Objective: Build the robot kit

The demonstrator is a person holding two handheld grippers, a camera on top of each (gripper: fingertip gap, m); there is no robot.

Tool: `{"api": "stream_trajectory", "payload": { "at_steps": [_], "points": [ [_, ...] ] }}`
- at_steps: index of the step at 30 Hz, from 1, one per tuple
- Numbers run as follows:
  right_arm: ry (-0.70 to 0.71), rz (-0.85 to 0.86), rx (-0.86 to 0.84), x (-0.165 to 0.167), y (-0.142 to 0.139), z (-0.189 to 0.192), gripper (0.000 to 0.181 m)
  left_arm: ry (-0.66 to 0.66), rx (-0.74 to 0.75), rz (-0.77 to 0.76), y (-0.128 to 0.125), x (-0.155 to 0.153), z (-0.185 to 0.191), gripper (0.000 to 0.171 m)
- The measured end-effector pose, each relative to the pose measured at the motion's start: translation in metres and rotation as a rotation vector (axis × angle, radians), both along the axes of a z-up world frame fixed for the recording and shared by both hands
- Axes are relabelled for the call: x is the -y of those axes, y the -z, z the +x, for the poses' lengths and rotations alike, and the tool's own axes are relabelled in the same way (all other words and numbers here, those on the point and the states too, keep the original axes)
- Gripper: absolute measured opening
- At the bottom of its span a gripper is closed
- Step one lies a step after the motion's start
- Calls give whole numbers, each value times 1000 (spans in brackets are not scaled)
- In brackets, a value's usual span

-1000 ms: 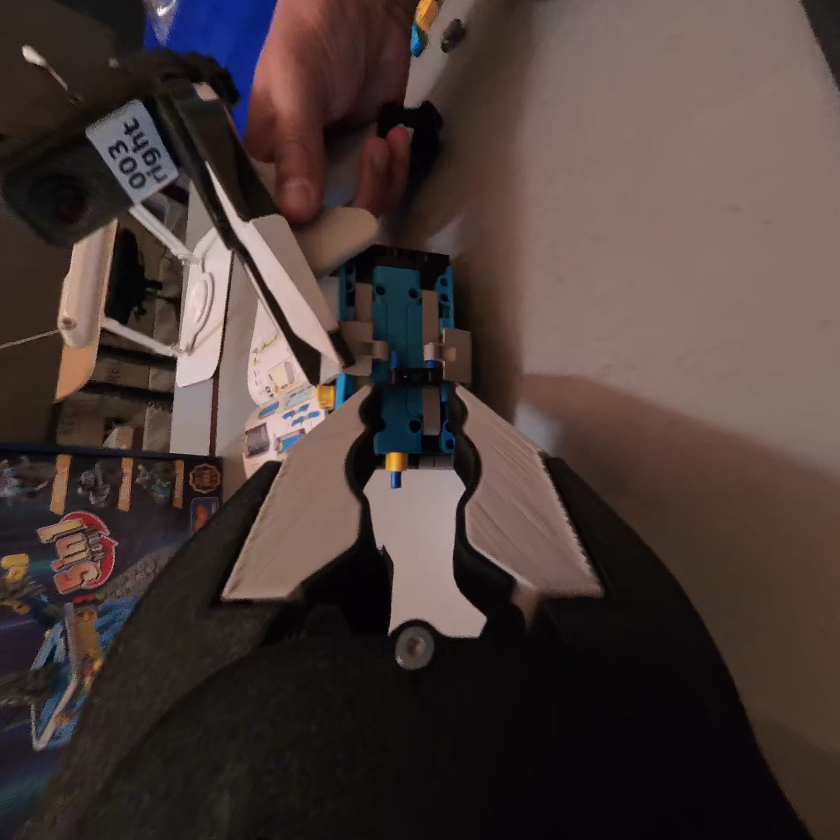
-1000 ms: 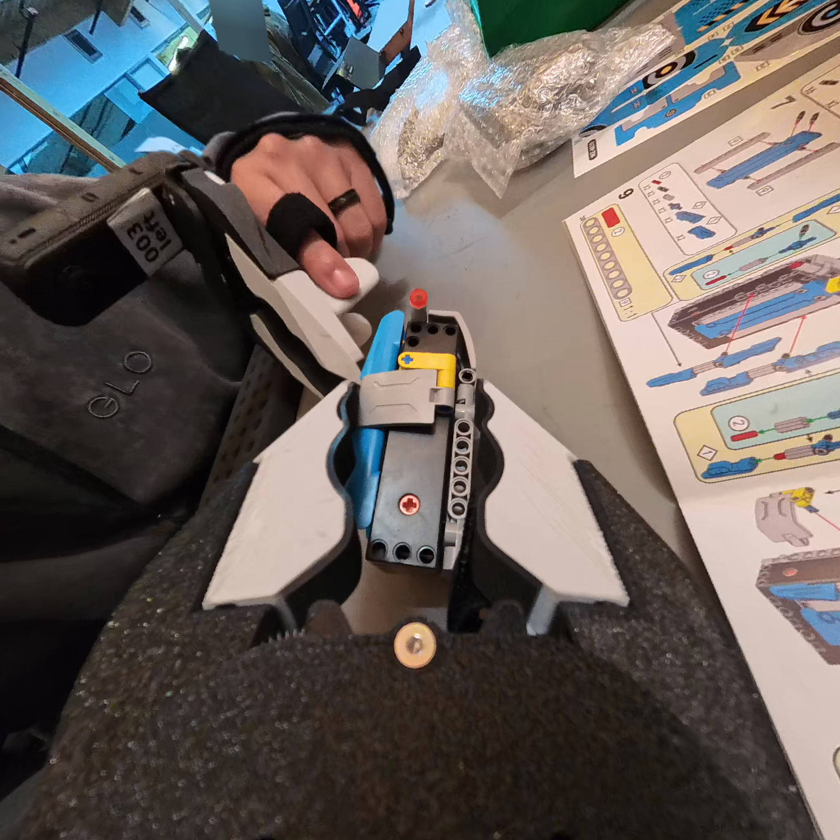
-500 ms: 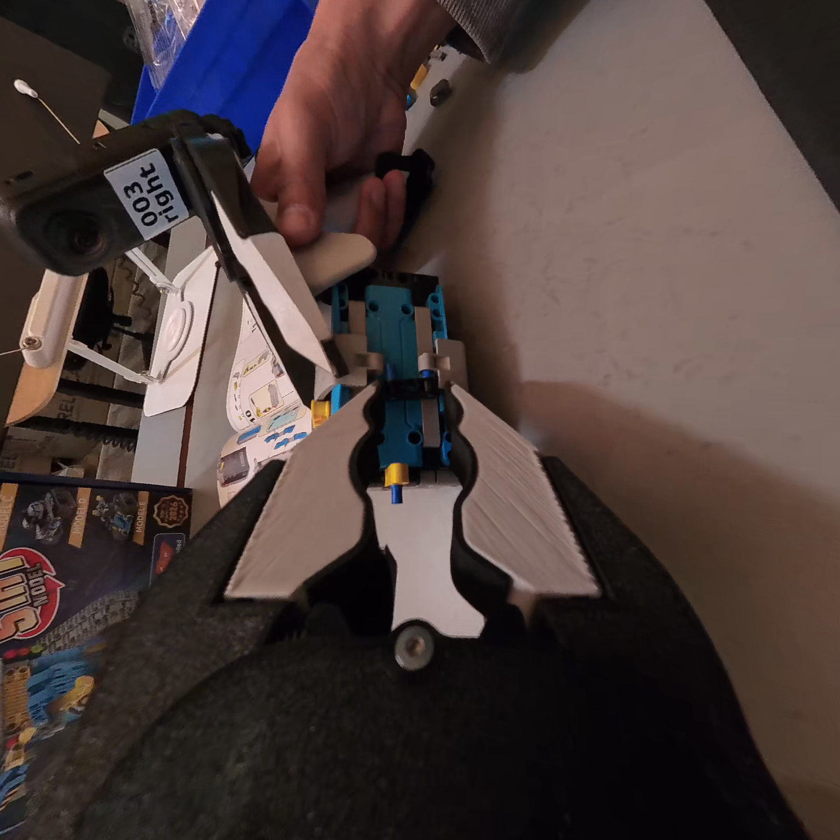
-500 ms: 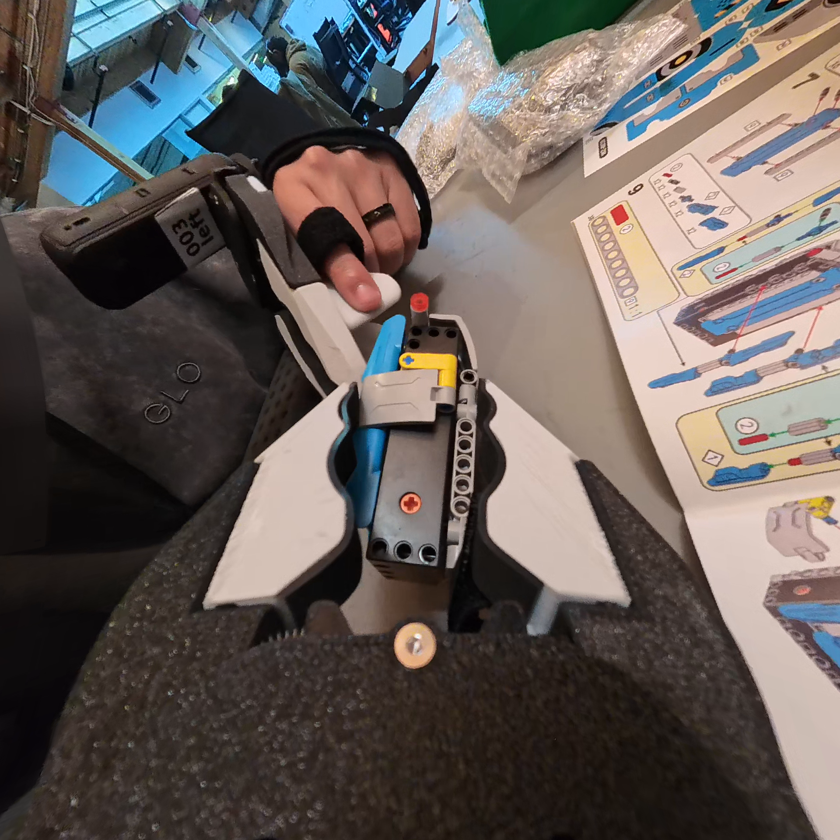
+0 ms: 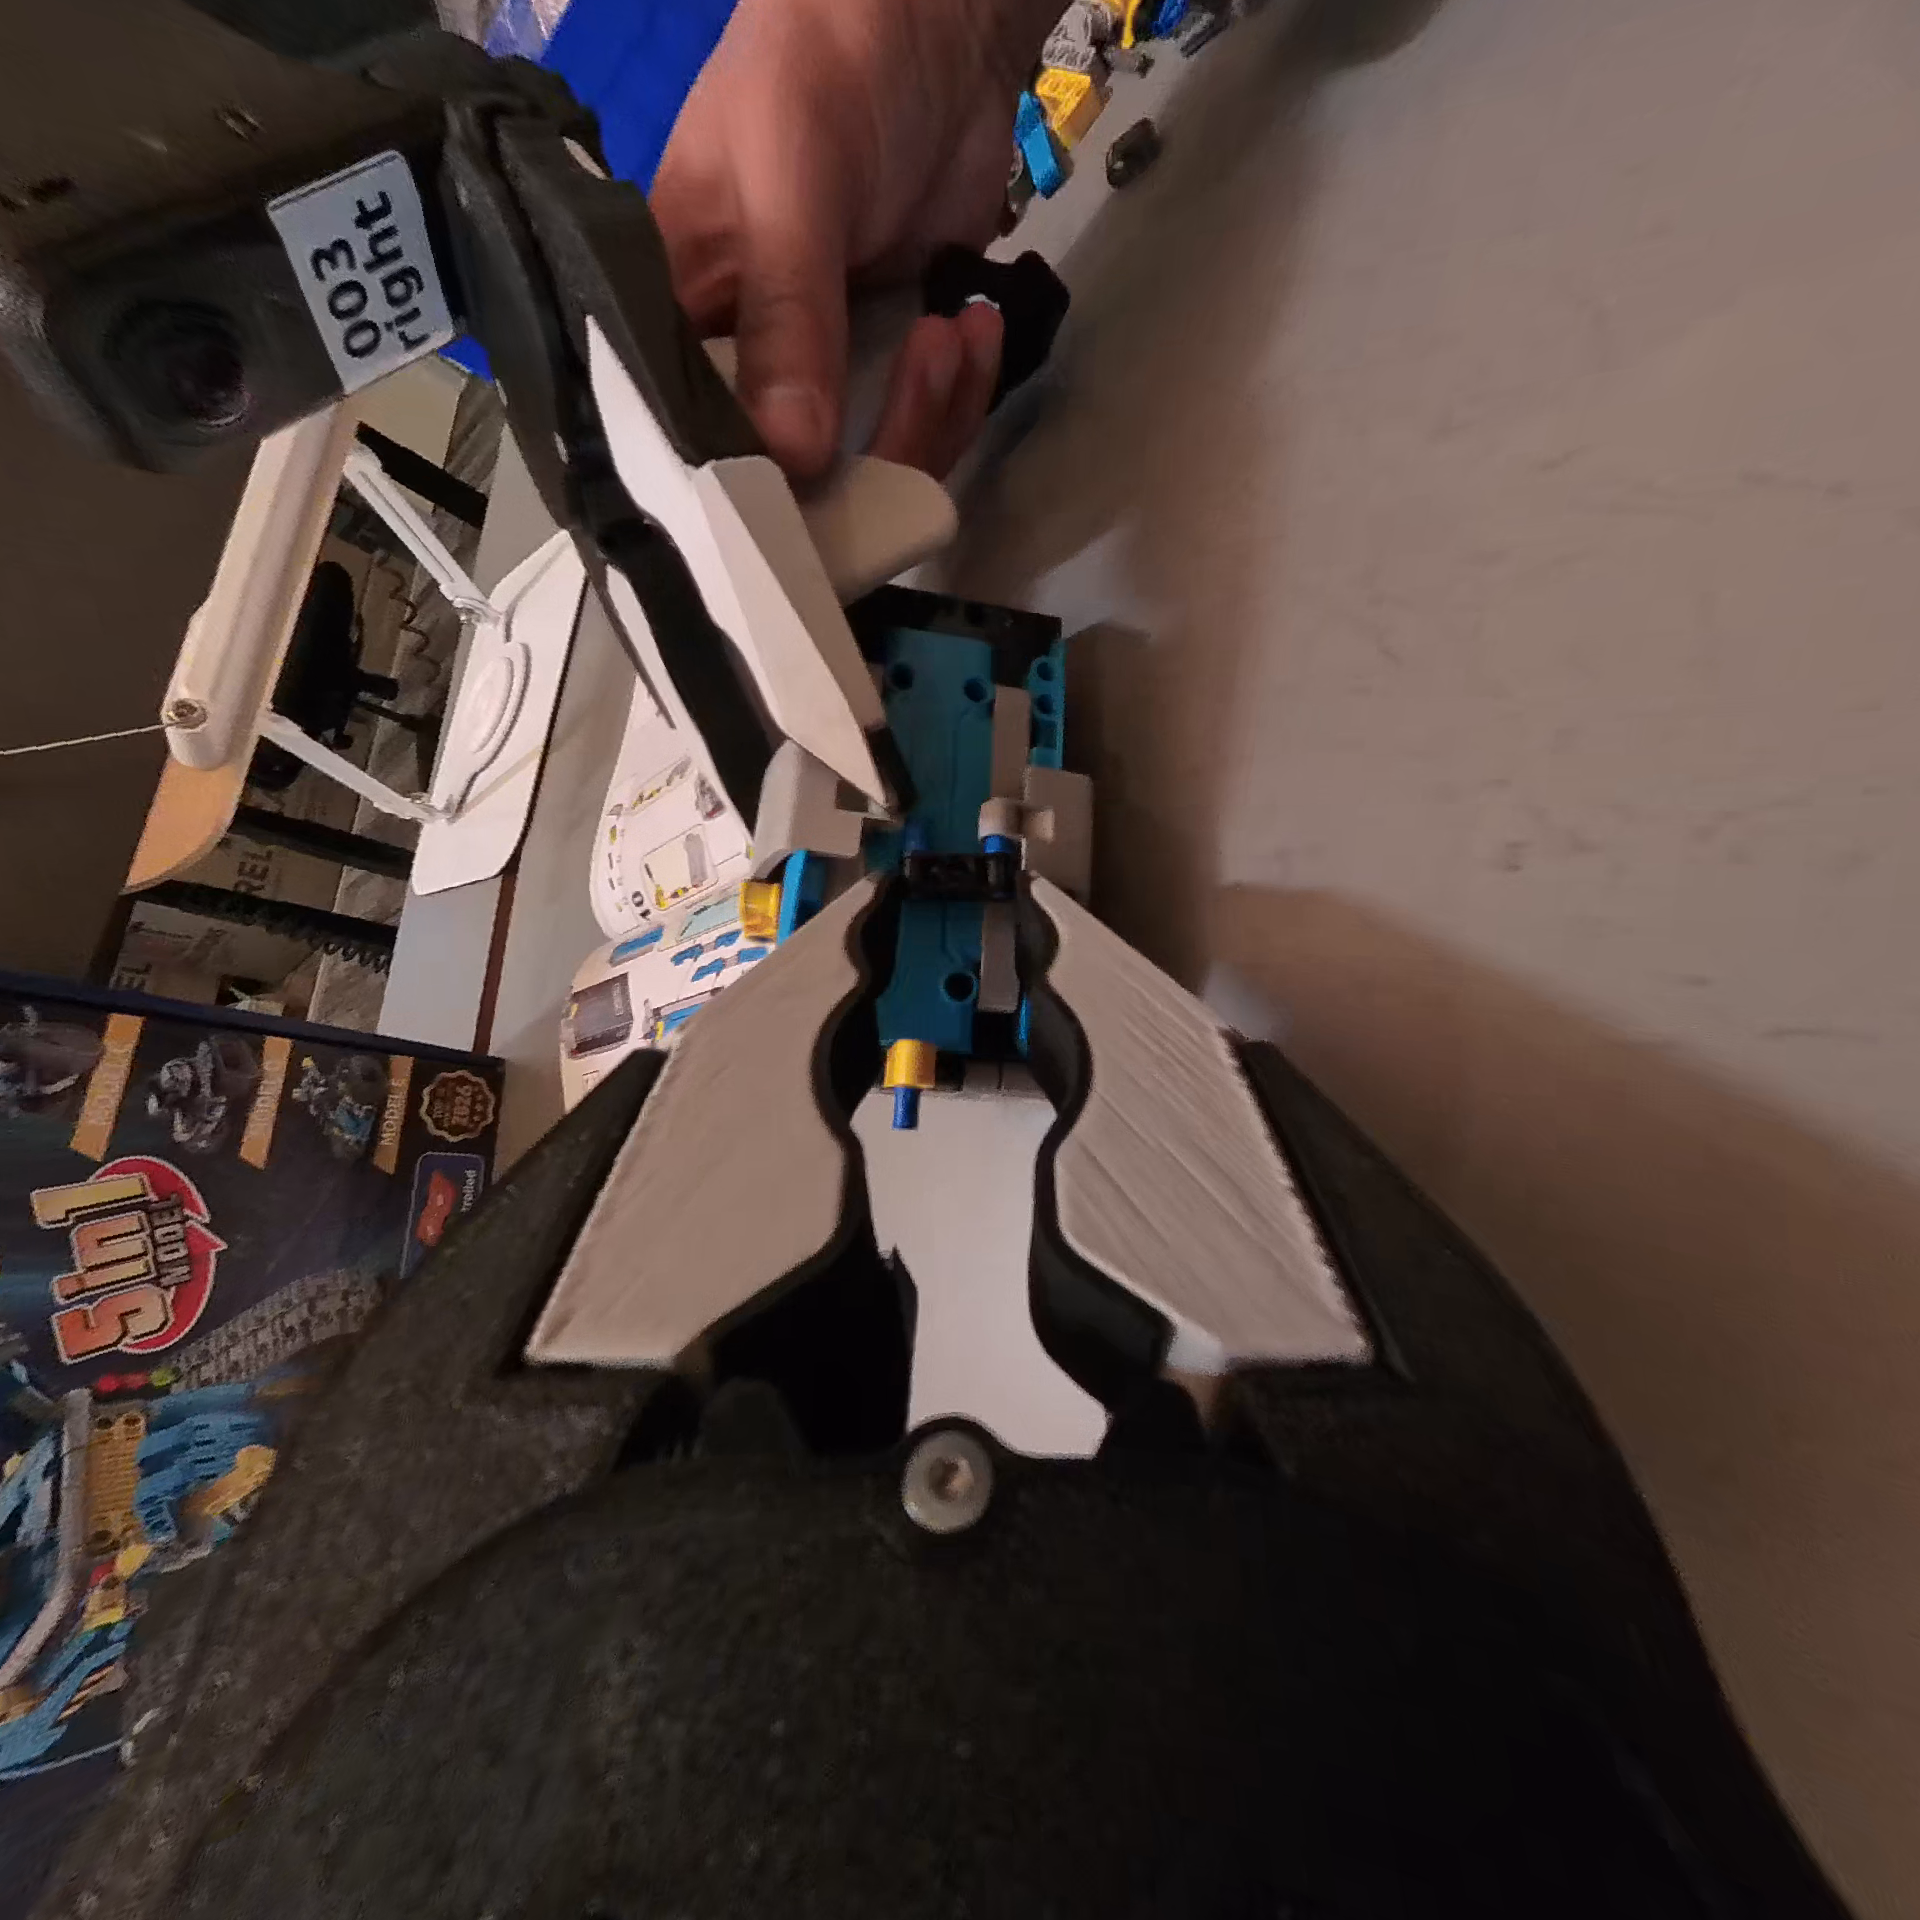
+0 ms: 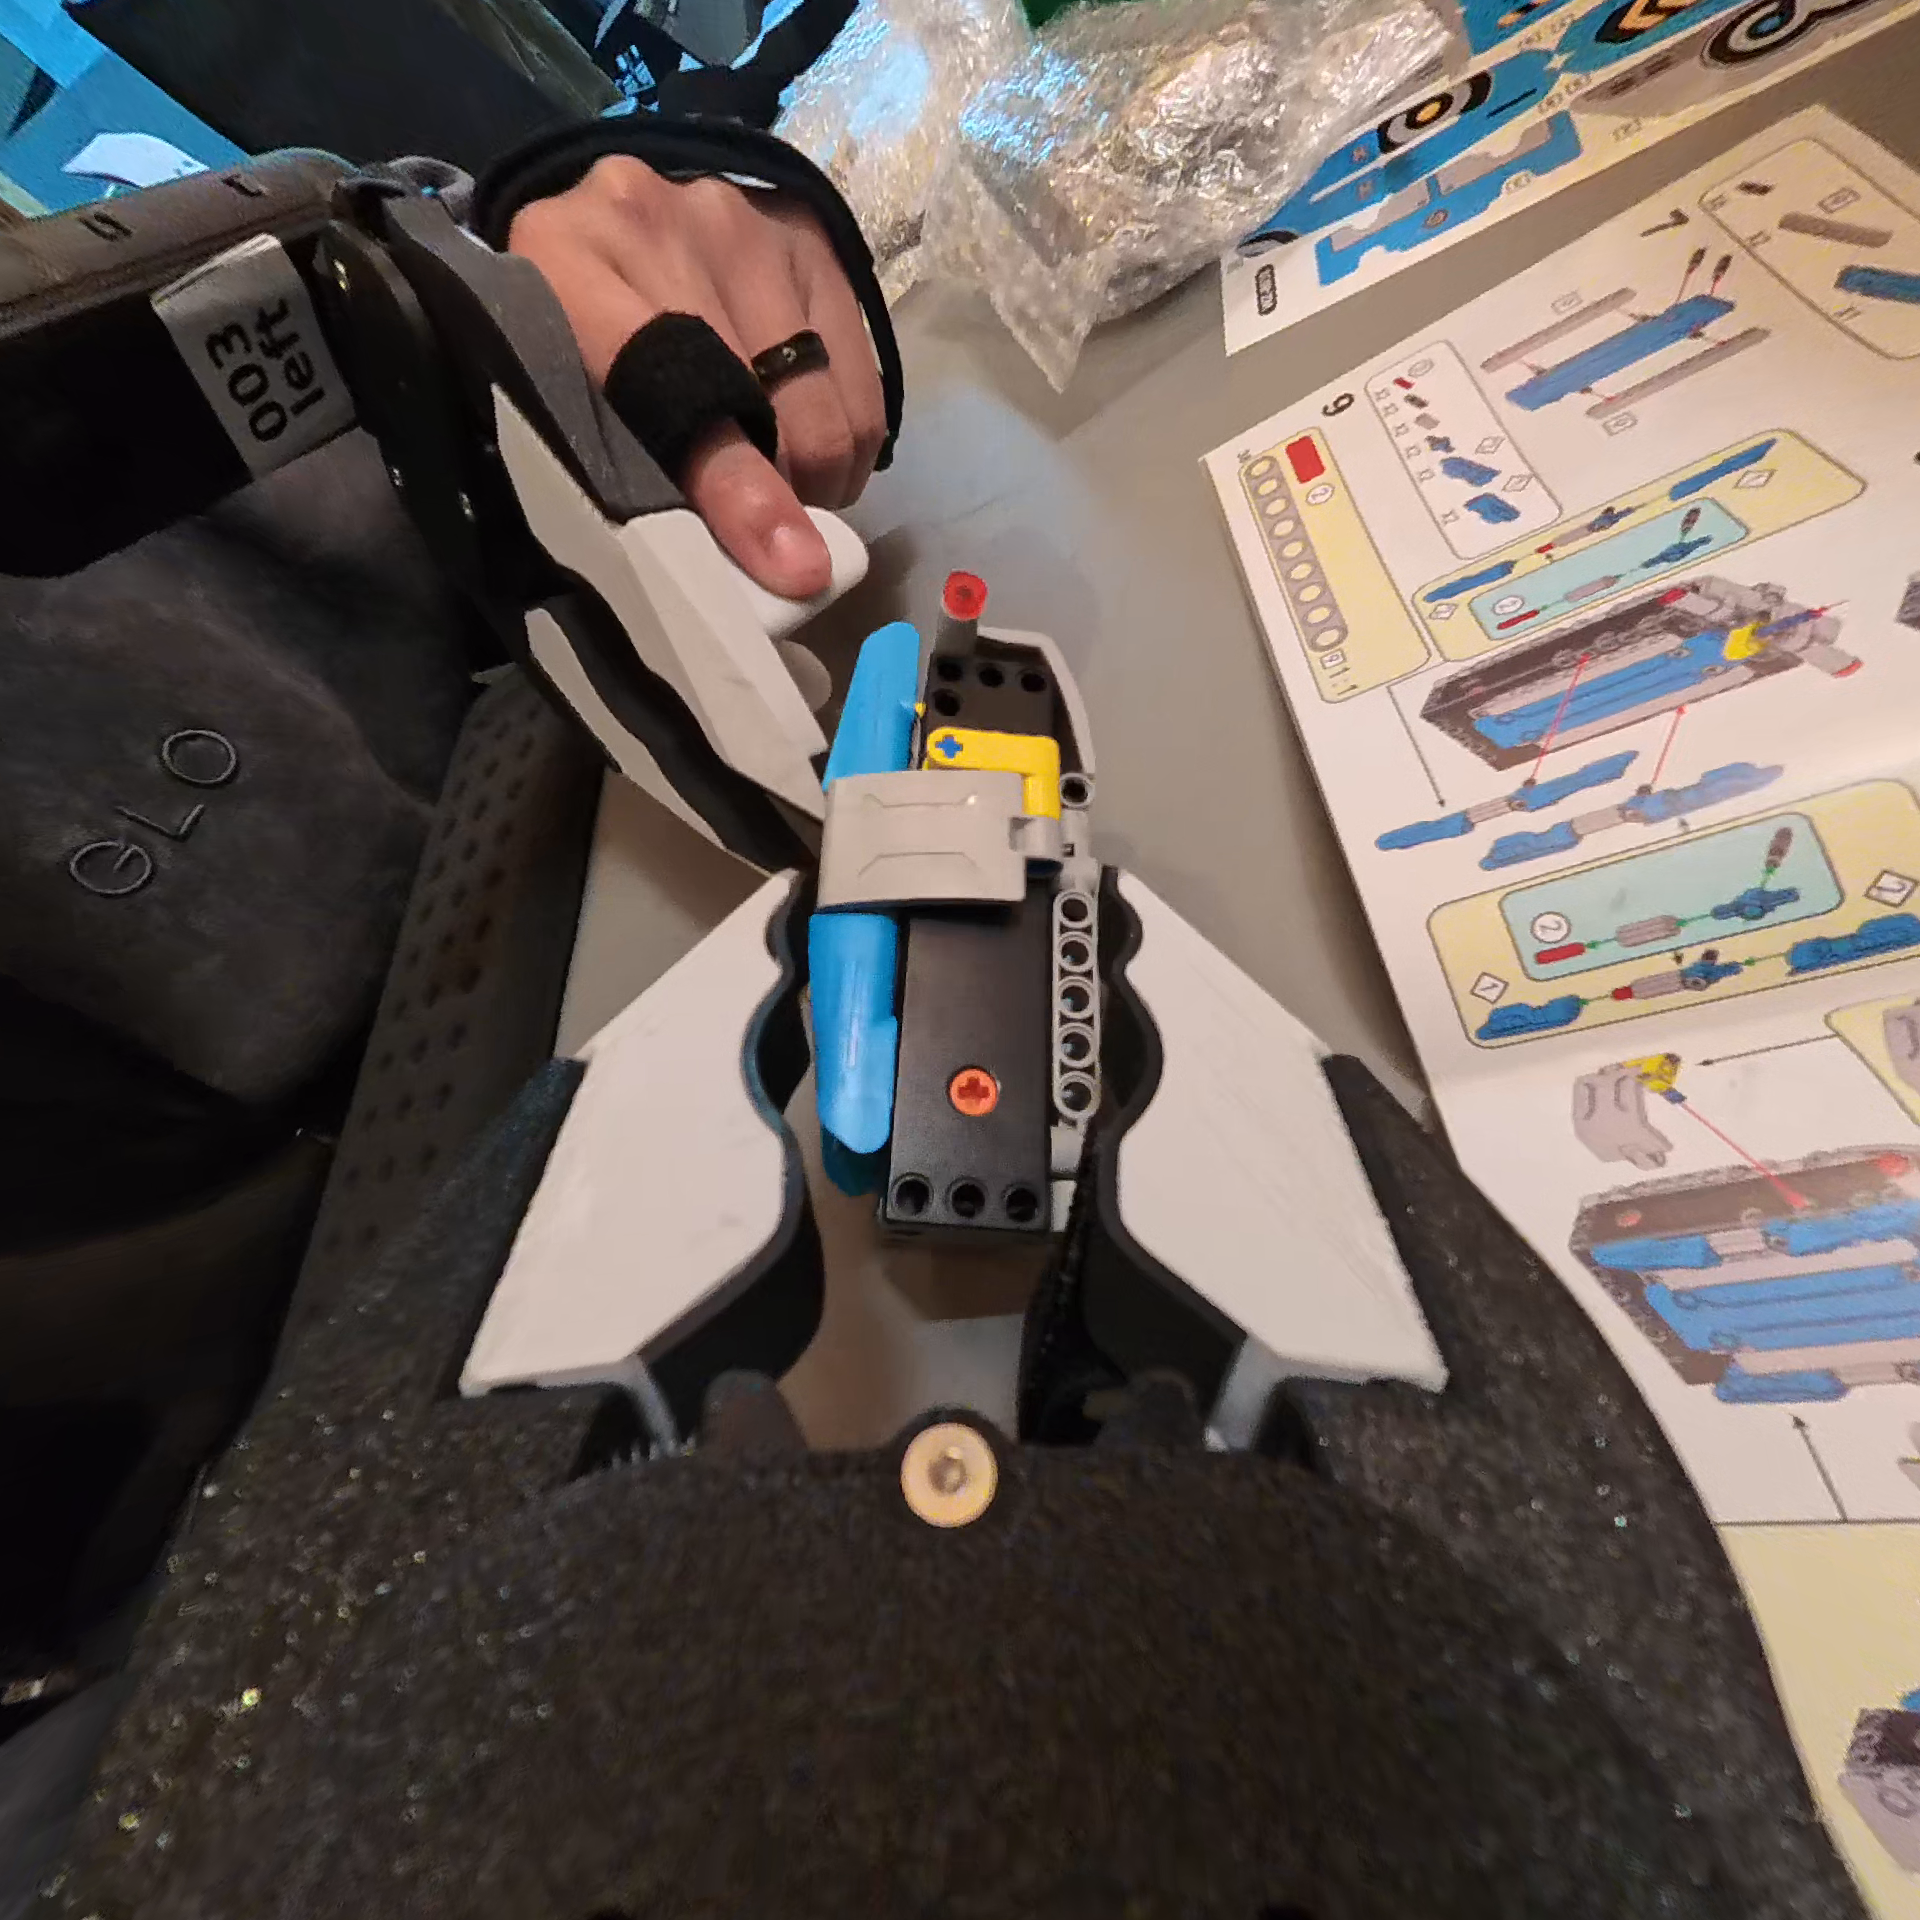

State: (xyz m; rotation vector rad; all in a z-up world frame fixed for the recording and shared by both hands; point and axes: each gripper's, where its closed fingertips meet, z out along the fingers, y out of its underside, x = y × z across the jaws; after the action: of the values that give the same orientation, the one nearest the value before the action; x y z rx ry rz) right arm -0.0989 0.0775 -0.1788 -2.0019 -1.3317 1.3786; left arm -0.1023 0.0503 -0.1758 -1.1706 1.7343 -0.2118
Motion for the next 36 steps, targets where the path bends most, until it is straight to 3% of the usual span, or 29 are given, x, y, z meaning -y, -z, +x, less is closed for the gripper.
{"api": "stream_trajectory", "payload": {
  "at_steps": [7,15,22,36],
  "points": [
    [-18,-112,-37,2,1,1,55,9,-10,43,-2,4,2,21],
    [-29,-117,-45,5,0,-3,55,24,2,-50,1,6,2,27],
    [-23,-221,-66,6,2,-4,55,16,43,-171,-1,7,1,25],
    [-32,-197,-58,9,1,-7,56,43,37,-114,0,13,3,23]
  ]
}}
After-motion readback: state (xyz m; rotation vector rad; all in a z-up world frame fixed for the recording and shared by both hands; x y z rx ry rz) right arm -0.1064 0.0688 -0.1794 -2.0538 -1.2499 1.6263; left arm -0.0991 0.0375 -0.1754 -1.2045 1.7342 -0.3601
